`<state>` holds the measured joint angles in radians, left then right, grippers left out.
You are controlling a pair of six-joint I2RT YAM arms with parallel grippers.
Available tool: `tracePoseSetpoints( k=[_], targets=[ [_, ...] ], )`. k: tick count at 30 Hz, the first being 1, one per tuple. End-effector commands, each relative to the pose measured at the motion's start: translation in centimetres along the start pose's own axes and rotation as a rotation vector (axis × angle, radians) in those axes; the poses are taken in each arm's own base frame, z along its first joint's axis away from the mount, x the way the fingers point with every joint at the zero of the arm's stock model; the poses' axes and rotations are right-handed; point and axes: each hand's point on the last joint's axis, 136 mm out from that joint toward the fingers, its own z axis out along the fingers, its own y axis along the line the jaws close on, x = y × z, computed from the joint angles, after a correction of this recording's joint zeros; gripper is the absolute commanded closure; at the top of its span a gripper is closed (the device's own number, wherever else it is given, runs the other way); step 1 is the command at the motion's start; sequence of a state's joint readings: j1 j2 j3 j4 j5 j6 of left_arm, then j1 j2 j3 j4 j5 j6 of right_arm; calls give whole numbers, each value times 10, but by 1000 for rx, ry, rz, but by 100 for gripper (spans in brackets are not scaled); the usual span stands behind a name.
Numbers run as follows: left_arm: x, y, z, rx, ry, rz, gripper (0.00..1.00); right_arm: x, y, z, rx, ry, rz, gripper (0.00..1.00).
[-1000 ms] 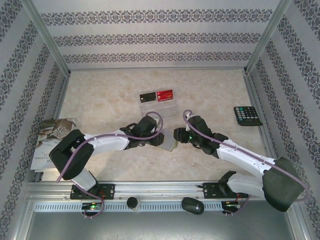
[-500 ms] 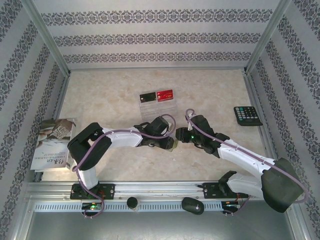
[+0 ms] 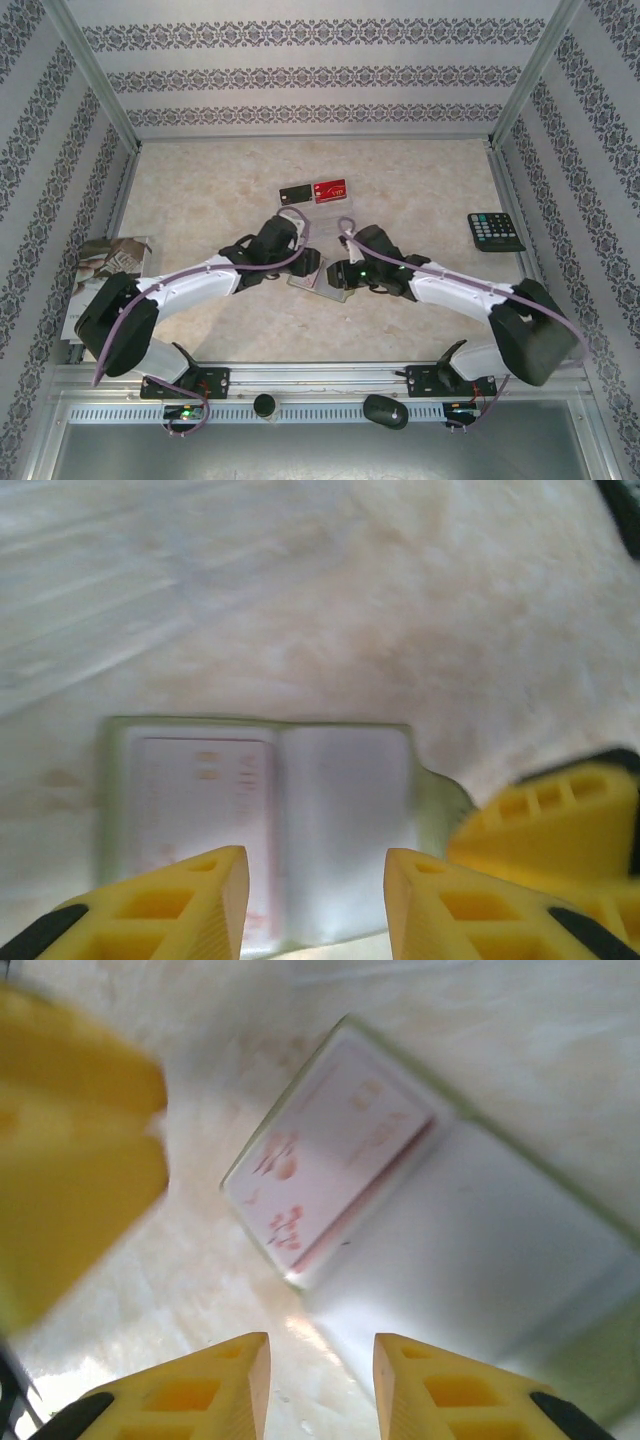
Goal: Take the credit cards out of the card holder
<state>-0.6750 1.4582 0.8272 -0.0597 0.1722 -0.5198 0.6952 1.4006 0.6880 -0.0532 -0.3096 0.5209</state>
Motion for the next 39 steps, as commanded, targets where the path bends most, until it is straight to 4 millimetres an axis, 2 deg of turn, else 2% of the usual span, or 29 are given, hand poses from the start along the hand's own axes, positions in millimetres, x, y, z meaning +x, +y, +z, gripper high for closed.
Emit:
tracePoseSetpoints(
  k=[1,4,7,11,15,20,22,25,30,35,39],
  targets=[
    [14,40,-1,-99,29,-20,60,10,9,14,-39,71,-38,68],
    [19,47,3,-128,62,14,60,24,-9,27,17,145,7,70],
    [26,52,12,-141,97,21,60,36,-35,30,93,189,61,75],
    [33,58,20,-157,118,22,61,41,-69,23,227,193,75,76],
    [39,58,28,-148,136,18,61,30,-96,6,343,145,80,75],
    [42,48,32,-116,144,25,61,4,-89,-5,332,68,23,64],
    [44,45,32,-123,151,37,62,-7,-79,-9,308,36,-13,61],
    [37,39,27,-110,104,55,61,-21,-57,-15,268,-25,-79,59],
    [28,24,21,-84,72,66,60,-26,-35,-13,271,-28,-206,57],
    [36,27,22,-90,80,56,60,-16,-37,4,356,30,-284,55],
    [50,20,34,-76,119,57,60,-23,-50,-5,396,-26,-227,54]
  ],
)
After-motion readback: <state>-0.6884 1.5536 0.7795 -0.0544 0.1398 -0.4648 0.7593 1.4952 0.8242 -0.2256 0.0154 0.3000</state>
